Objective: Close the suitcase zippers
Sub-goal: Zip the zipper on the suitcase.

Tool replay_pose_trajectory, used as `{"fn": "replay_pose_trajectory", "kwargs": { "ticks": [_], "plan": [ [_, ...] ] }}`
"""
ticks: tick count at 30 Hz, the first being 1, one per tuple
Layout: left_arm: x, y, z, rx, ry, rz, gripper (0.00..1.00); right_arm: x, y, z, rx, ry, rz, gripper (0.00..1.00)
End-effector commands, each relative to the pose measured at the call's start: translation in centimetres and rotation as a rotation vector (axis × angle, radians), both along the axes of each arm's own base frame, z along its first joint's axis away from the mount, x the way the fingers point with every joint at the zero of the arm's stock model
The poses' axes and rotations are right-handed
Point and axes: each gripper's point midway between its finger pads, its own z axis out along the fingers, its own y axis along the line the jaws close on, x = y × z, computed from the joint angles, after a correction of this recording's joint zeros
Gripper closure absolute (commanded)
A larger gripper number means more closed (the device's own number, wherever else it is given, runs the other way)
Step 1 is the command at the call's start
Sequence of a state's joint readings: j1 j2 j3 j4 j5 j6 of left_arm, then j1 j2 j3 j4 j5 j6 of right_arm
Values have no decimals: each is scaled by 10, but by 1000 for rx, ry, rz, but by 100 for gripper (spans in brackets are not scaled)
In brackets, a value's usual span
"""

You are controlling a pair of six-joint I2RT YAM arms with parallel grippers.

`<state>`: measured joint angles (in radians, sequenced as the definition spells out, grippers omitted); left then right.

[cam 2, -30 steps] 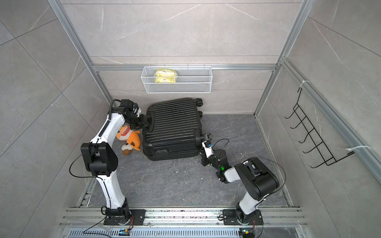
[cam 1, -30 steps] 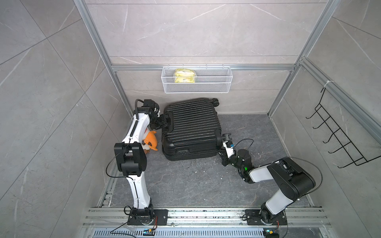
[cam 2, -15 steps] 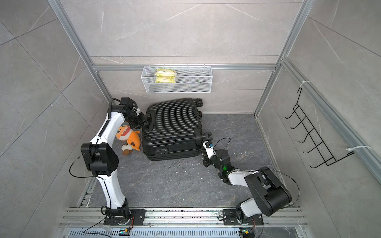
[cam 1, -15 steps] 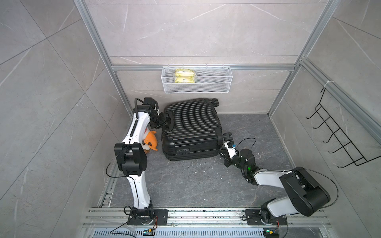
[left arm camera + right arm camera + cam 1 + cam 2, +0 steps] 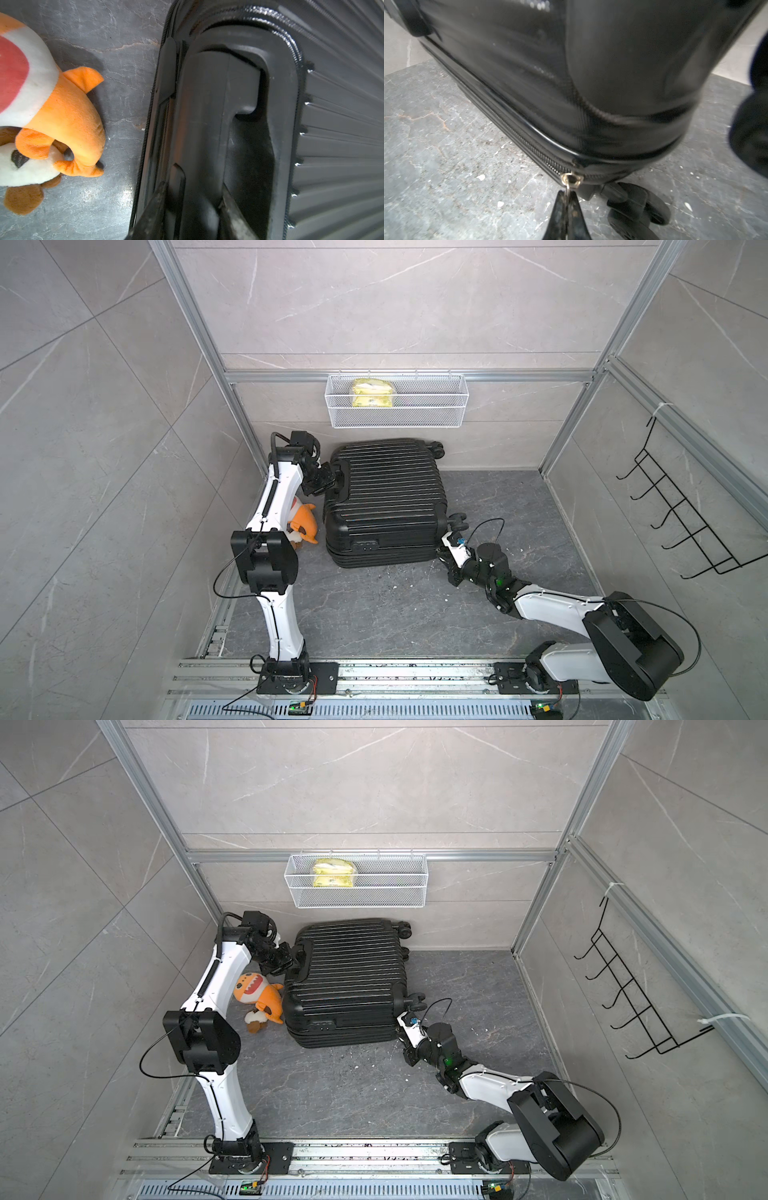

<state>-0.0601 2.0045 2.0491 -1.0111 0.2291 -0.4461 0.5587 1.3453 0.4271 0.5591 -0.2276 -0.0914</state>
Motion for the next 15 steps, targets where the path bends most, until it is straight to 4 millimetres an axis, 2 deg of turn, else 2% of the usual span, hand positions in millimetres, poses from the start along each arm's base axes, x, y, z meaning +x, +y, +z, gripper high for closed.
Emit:
{"fn": "replay_pose_trajectory", "kwargs": {
  "ticks": [1, 9, 12, 15],
  "plan": [
    [23, -9, 73, -185, -209, 228, 100, -27, 31, 17, 7, -12, 165, 100],
    [9, -24, 52, -202, -199, 339, 100, -27, 52, 29, -18, -32, 158, 100],
    [-2, -25, 46, -190, -207, 413, 100, -31, 62, 36, -18, -41, 173, 100],
    [-10, -36, 49, -209, -242, 446, 100, -38, 74, 41, -17, -52, 196, 100]
  ]
}}
